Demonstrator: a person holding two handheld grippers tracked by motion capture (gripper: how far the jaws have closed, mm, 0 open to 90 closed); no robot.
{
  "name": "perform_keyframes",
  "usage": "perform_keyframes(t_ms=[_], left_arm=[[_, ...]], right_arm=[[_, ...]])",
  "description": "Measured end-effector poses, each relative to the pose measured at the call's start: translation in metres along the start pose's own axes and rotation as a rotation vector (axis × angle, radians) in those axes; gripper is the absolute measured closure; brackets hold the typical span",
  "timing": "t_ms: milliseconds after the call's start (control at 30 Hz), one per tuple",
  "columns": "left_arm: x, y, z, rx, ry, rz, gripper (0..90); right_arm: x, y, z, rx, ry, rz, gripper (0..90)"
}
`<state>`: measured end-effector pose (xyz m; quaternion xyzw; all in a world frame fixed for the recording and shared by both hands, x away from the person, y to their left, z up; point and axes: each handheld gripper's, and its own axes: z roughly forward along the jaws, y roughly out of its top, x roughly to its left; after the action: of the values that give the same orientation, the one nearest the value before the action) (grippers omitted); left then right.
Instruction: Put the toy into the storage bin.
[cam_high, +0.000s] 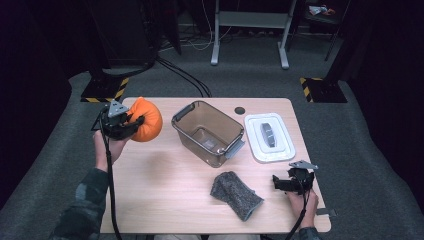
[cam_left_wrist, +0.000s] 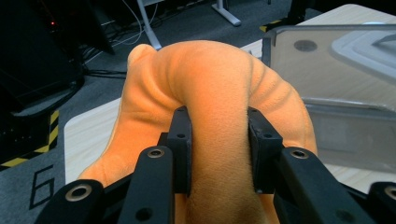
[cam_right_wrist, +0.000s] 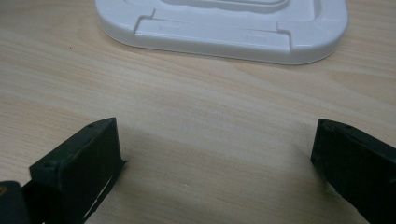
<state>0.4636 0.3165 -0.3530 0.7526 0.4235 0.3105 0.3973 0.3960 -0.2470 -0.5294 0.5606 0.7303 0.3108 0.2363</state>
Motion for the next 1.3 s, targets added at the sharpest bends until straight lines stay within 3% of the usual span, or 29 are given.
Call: perform_keyframes(t_ms=[767,1300], left_arm=[[-0.017,0.045,0.014,-0.027,-0.028,0.042,67.5],[-0.043,0.069,0.033,-0.042,-0.071,0.084,67.4]], right_arm=[[0.0,0.0,0.0,-0.001,0.0,-0.002,0.7],[-0.001,0.0,0.0,-0.002,0.001,-0.004,0.7]])
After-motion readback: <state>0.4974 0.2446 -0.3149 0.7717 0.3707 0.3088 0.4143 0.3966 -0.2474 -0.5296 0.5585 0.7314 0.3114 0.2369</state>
